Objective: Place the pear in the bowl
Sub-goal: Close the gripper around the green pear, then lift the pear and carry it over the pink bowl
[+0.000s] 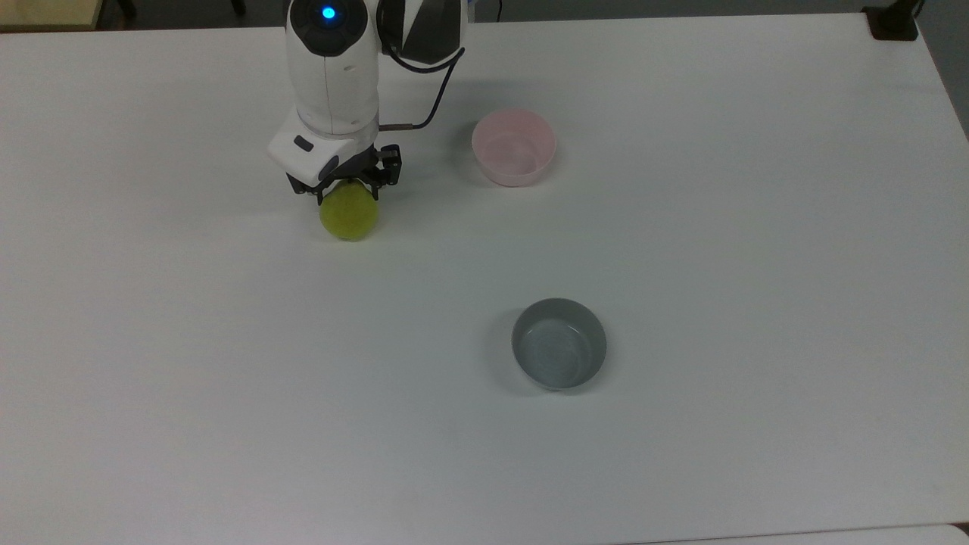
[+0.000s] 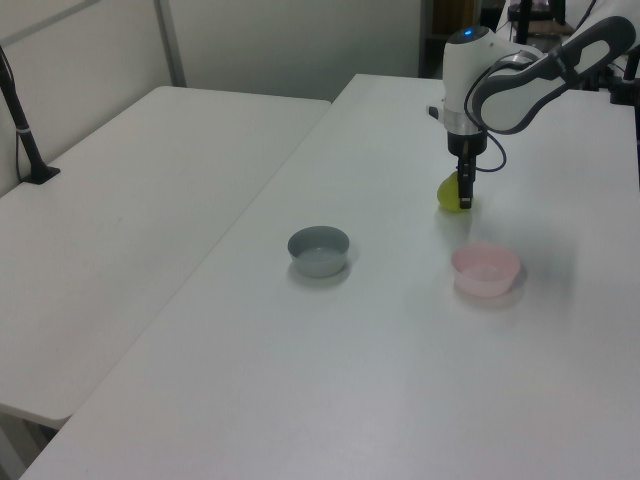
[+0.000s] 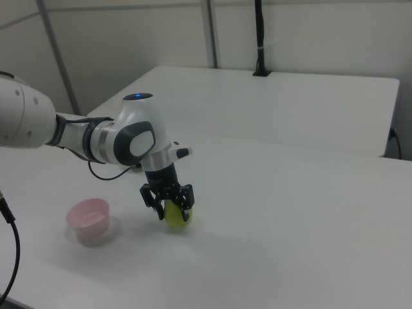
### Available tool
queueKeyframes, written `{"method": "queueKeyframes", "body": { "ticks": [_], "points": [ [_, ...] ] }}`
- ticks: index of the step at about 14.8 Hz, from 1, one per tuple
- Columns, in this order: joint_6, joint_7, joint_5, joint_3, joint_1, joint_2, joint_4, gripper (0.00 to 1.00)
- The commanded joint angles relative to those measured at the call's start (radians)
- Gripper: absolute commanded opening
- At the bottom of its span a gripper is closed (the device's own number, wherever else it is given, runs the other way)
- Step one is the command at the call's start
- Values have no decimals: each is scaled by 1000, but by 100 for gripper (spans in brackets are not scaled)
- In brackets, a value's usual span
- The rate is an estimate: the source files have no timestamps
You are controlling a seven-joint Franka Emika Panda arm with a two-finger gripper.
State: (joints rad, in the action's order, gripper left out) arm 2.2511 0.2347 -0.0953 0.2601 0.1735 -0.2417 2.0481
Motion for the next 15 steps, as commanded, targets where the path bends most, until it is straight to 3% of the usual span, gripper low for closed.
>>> {"method": "queueKeyframes", "body": {
  "ticks": [1,15],
  "points": [
    [24,29,-12,5,8,-1,1,28],
    [-194,29,5,18,21,193,-63,26]
  ]
}}
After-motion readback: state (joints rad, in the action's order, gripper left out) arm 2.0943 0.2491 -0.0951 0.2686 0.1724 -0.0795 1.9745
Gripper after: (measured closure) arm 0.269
